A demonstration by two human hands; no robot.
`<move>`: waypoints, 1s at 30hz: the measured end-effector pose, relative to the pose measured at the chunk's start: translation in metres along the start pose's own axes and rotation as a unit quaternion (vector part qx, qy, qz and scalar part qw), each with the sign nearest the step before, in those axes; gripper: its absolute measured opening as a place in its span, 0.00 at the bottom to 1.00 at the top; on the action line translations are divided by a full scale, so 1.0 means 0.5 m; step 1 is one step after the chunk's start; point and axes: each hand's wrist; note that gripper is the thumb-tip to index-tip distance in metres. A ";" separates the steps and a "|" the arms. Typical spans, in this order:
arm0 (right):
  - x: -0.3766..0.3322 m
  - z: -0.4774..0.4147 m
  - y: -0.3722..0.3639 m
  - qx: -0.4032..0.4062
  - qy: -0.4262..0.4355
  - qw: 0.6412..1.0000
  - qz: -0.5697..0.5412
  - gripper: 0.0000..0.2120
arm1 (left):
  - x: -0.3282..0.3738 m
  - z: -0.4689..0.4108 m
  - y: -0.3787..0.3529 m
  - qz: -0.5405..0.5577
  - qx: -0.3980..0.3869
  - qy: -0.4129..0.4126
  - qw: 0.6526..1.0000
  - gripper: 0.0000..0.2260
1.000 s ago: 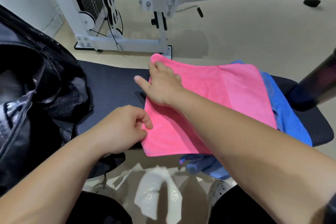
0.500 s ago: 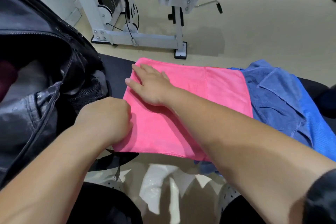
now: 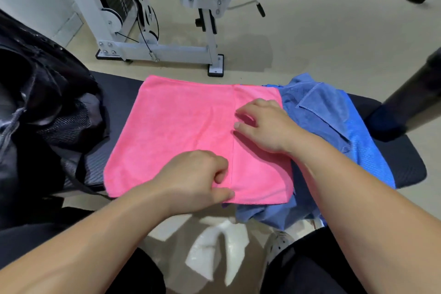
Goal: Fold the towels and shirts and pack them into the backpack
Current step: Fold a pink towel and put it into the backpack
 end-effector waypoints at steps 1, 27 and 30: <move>0.005 0.007 -0.005 -0.001 0.012 1.000 0.003 0.36 | 0.005 -0.002 -0.010 -0.015 -0.012 -0.002 1.000 0.19; -0.050 -0.041 -0.018 0.062 0.009 0.992 0.111 0.28 | -0.013 0.010 -0.024 0.008 0.045 -0.008 0.999 0.04; -0.051 -0.045 -0.017 0.066 0.008 0.995 0.074 0.29 | -0.009 0.011 -0.011 0.056 0.040 0.004 0.998 0.02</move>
Point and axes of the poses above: each hand's wrist, its own z-axis away from the middle knuckle, its own y-axis out of the back of the hand, x = y × z, and after that the axes turned 9 degrees about z, right-handed
